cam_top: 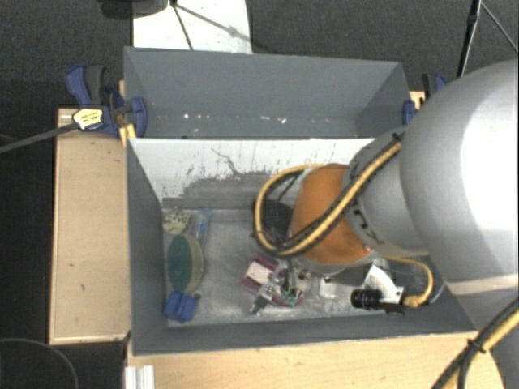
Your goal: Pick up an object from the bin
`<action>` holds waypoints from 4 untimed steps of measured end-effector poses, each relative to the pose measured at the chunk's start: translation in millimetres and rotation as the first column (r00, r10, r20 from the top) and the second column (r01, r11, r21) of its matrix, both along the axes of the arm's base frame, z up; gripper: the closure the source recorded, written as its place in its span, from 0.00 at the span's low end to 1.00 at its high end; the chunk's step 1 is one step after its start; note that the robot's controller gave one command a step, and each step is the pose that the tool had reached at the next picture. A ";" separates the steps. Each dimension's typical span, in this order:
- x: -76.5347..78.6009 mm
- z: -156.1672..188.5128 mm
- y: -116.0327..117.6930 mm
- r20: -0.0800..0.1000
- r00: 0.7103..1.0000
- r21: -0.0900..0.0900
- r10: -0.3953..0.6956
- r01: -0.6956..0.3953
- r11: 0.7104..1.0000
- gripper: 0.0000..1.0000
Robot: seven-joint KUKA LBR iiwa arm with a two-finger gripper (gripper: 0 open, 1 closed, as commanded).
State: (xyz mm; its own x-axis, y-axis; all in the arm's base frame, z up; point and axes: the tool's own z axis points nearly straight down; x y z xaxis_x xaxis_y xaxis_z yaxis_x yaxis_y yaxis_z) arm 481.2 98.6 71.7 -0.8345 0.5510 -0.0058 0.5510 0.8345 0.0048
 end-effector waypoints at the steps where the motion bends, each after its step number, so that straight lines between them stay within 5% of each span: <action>1: -1.4 1.0 -21.3 0.000 1.000 0.003 -0.026 0.026 1.000 0.00; 2: 0.3 2.7 -22.0 0.005 1.000 0.002 -0.028 0.028 1.000 1.00; 4: 1.1 44.7 -22.4 -0.005 1.000 -0.001 -0.022 0.022 1.000 1.00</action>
Offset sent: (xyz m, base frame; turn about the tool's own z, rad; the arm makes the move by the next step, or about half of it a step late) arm -0.0040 -0.0226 -0.0017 0.0259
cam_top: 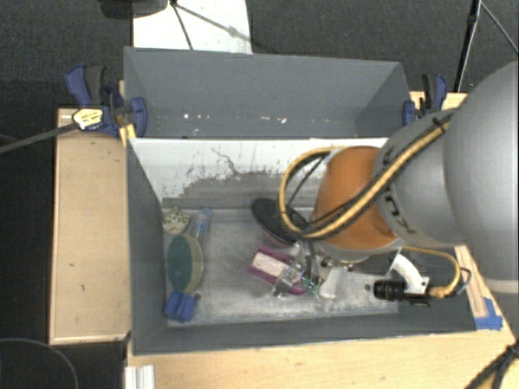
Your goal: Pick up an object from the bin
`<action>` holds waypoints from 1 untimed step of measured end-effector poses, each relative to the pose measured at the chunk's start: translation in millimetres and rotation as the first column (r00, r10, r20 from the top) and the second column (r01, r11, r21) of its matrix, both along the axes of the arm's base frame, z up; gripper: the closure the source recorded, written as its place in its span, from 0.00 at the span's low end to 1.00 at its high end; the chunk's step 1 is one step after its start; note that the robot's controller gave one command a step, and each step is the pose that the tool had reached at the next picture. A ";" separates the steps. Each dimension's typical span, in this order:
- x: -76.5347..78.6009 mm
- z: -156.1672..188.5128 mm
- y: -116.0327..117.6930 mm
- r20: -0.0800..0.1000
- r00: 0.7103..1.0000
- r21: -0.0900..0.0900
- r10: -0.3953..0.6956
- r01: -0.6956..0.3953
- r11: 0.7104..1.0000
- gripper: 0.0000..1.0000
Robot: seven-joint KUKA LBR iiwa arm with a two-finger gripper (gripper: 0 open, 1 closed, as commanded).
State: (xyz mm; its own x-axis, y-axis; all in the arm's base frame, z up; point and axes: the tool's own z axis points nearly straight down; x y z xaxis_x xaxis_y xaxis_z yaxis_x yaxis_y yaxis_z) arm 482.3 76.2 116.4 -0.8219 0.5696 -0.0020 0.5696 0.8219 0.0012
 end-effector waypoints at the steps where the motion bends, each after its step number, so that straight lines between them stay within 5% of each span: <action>1: 0.4 8.6 -0.4 0.001 1.000 0.000 0.003 -0.003 1.000 1.00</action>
Offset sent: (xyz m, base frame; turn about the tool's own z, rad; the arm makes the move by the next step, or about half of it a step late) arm 0.0002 0.0000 0.0088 0.0000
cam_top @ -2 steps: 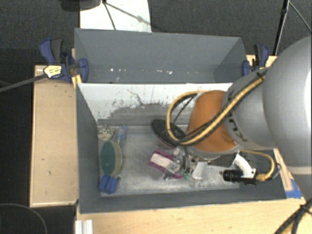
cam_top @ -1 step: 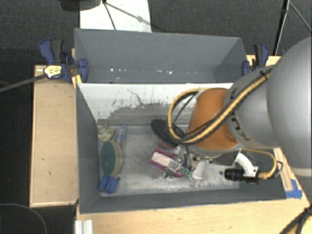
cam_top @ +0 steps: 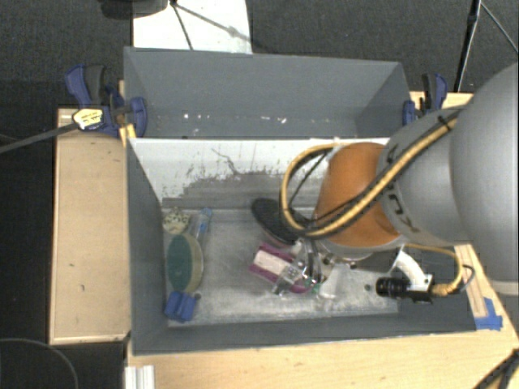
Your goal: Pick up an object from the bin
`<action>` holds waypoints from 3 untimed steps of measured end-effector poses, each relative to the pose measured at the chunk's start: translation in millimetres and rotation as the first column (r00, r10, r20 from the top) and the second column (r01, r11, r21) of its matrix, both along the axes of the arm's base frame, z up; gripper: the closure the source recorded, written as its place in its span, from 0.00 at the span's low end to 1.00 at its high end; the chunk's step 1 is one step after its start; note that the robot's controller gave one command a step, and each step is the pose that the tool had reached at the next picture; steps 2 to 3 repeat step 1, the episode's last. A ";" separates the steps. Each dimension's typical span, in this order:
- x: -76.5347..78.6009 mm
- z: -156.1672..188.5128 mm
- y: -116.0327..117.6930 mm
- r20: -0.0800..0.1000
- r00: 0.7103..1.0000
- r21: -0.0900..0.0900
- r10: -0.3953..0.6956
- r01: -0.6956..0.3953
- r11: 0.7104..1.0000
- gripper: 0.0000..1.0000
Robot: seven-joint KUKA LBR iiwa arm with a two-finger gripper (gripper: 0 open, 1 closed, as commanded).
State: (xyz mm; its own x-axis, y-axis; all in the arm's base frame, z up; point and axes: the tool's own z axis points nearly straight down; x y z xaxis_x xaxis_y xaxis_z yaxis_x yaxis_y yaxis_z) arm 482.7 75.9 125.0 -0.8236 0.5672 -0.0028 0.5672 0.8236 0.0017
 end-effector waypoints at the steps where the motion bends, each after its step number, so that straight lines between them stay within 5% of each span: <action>1: 1.7 72.0 -0.1 0.004 1.000 0.001 0.003 -0.003 1.000 1.00; 3: 1.7 72.0 -0.1 0.004 1.000 0.001 0.003 -0.003 1.000 1.00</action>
Offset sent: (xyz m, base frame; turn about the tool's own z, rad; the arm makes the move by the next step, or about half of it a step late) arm 0.0000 0.0000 0.0686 0.0000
